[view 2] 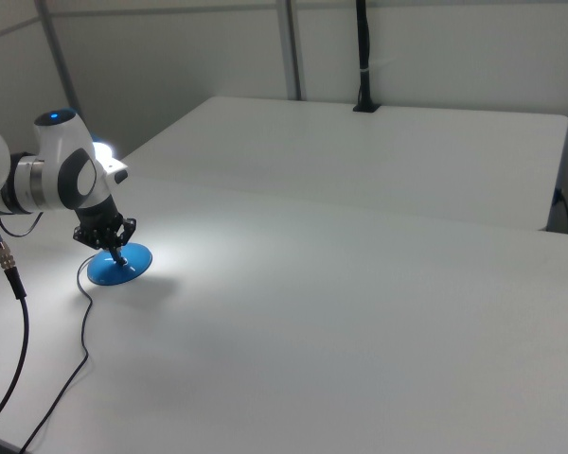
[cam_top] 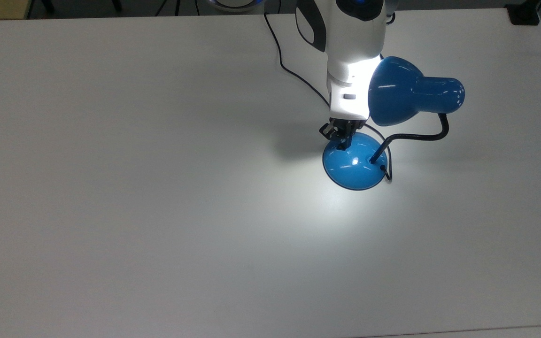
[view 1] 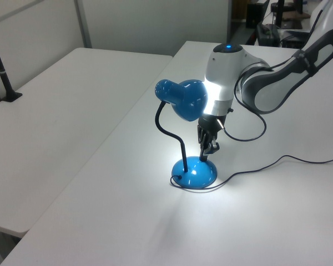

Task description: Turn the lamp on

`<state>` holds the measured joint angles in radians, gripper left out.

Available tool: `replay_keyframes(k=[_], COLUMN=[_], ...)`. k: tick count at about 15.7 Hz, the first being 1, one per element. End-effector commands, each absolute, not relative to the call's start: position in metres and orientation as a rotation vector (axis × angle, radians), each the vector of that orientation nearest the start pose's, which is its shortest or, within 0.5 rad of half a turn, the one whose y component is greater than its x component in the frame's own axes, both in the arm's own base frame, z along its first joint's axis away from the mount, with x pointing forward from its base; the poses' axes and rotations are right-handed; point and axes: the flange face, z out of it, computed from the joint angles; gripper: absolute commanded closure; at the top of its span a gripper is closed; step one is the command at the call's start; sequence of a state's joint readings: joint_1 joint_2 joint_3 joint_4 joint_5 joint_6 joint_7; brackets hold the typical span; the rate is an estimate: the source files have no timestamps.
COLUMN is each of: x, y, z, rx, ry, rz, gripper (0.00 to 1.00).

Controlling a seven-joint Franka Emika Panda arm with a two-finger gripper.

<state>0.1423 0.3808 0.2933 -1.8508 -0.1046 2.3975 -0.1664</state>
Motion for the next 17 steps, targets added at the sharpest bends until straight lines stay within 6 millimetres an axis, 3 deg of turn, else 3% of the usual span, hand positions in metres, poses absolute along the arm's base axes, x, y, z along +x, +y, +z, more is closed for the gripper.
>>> replay_keyframes(k=[1,5,9,14,17], x=[0.588,0.585,0.587,0.571,0.564], y=[0.23,0.173,0.119,0.076,0.07], z=[0.389,0.424,0.488,0.564,0.584], rx=[-3.041,-3.144,-3.196,-3.232,-3.249], ry=[-0.702,-0.418,-0.256,-0.117,-0.107], rz=[-0.19,-0.066,0.009,0.004,0.047], gripper=[1.0,1.0,1.0,1.0,1.0])
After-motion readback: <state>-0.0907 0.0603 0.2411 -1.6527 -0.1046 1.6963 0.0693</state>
